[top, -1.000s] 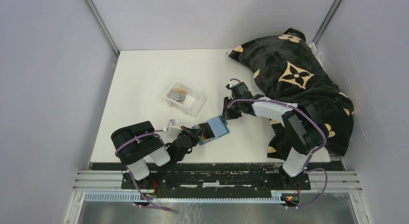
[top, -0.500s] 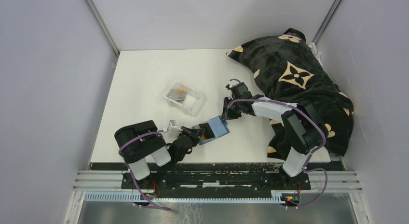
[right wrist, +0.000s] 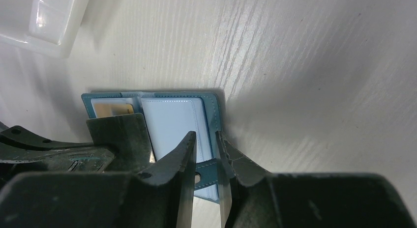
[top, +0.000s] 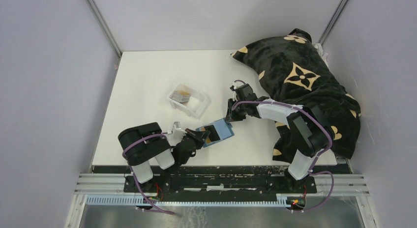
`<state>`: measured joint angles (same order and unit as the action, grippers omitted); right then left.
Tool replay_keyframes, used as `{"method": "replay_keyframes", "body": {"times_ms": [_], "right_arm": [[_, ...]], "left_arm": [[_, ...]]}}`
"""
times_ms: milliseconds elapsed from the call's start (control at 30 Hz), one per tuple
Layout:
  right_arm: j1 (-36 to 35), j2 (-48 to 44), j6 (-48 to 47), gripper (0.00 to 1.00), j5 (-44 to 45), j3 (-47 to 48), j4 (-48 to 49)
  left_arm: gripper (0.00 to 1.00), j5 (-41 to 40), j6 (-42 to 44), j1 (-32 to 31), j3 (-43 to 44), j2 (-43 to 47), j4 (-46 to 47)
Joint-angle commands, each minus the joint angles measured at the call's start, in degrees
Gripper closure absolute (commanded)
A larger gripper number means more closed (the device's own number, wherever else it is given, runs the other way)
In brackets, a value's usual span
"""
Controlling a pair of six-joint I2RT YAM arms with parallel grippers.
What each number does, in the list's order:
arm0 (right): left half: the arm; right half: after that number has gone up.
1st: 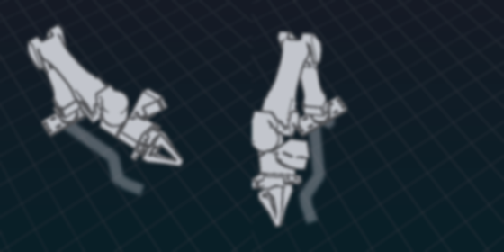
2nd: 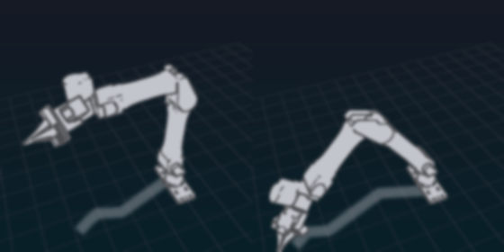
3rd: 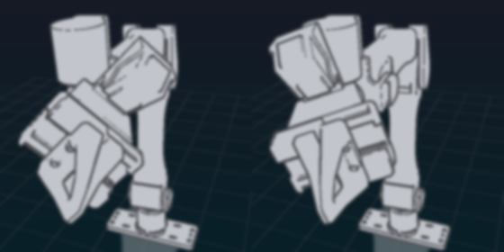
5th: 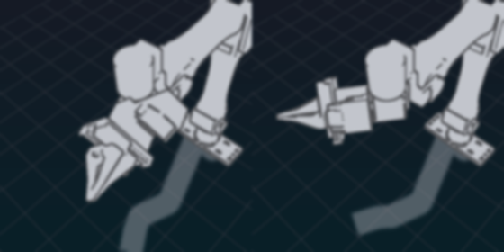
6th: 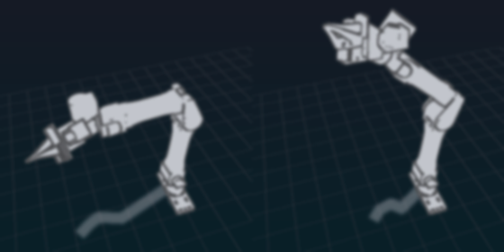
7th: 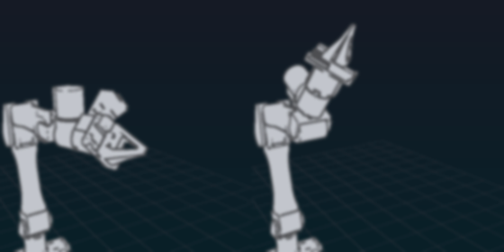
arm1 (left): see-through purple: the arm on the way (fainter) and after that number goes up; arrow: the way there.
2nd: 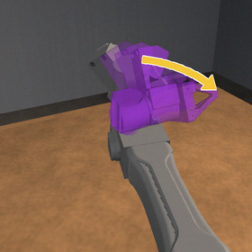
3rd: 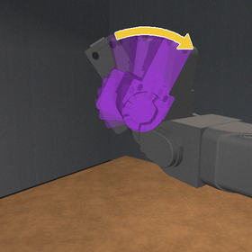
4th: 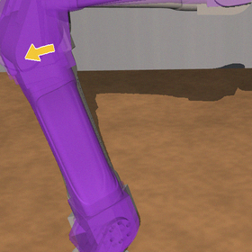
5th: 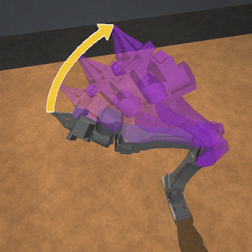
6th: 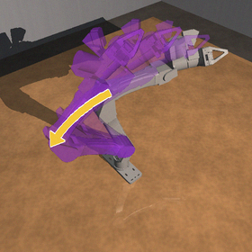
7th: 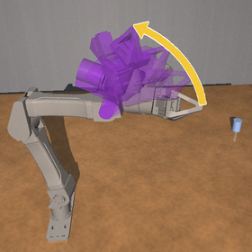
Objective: Put the credit cards into the card holder
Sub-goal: Insert the credit card into the card holder.
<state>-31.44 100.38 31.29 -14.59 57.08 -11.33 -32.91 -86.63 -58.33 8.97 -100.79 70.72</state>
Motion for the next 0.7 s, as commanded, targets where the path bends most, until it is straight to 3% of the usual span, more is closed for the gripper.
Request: {"method": "replay_keyframes", "body": {"times_ms": [0, 667], "right_arm": [[0.2, 0.4, 0.4, 0.74, -0.7, -0.2, 1.7], [0.2, 0.5, 0.5, 0.74, -0.8, -0.5, 1.9]], "left_arm": [[0.97, -1.2, 2.7, -0.4, 0.3, -0.2, 3.1], [0.97, -1.4, 7.2, -0.4, 1.4, -0.6, 1.5]]}}
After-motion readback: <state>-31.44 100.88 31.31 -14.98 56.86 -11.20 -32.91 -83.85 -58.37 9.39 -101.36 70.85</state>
